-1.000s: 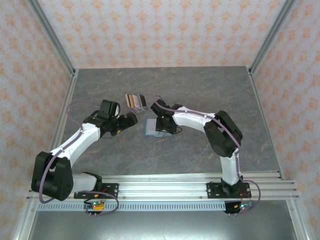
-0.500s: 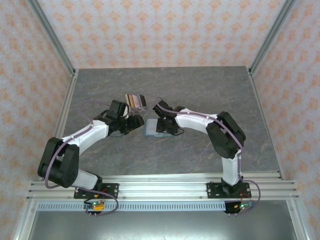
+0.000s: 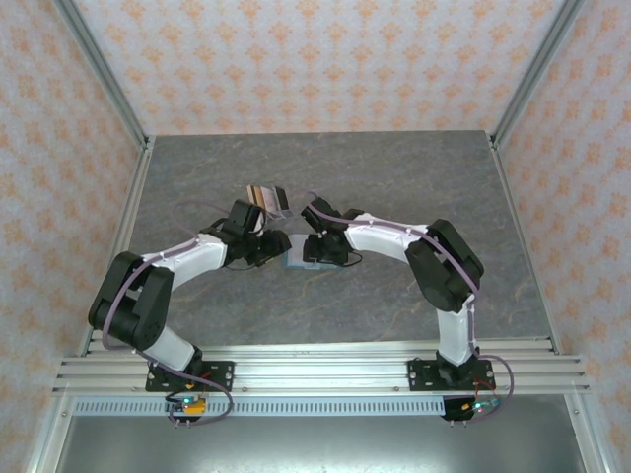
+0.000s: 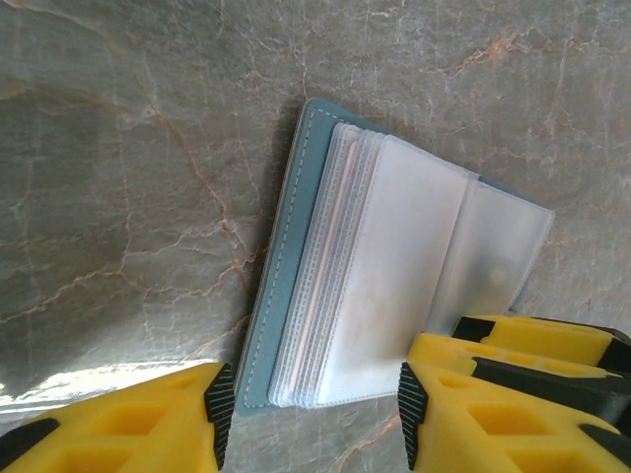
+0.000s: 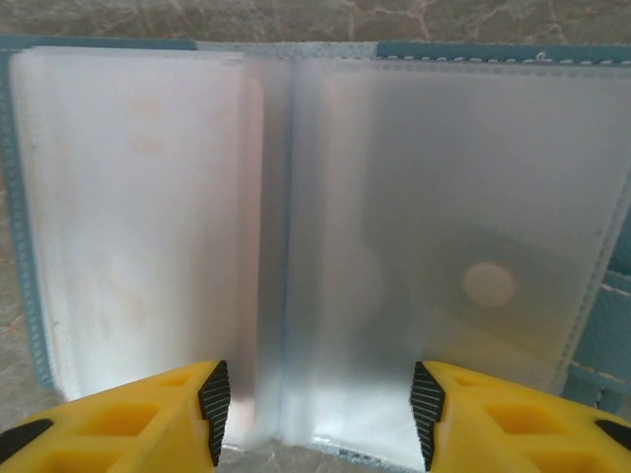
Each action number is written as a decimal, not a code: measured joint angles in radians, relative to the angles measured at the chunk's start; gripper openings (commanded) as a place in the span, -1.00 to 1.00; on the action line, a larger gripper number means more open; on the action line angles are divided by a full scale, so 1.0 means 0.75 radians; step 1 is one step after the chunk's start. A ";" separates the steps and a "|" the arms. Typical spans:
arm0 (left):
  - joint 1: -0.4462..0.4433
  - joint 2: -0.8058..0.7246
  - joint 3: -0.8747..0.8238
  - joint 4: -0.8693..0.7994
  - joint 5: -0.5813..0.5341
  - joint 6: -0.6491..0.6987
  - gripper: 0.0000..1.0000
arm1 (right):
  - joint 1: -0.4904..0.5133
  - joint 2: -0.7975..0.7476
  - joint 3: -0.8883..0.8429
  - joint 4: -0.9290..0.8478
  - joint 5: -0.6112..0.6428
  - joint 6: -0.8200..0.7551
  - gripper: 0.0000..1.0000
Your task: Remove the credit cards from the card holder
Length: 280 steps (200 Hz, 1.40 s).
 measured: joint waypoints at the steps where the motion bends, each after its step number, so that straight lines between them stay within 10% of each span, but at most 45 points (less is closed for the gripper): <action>1: -0.001 0.003 0.001 0.002 0.001 -0.001 -0.09 | 0.000 0.002 0.002 -0.002 0.002 -0.002 0.02; 280: -0.052 0.171 0.097 0.098 0.084 -0.023 -0.37 | -0.021 0.024 0.025 -0.032 0.022 -0.007 -0.31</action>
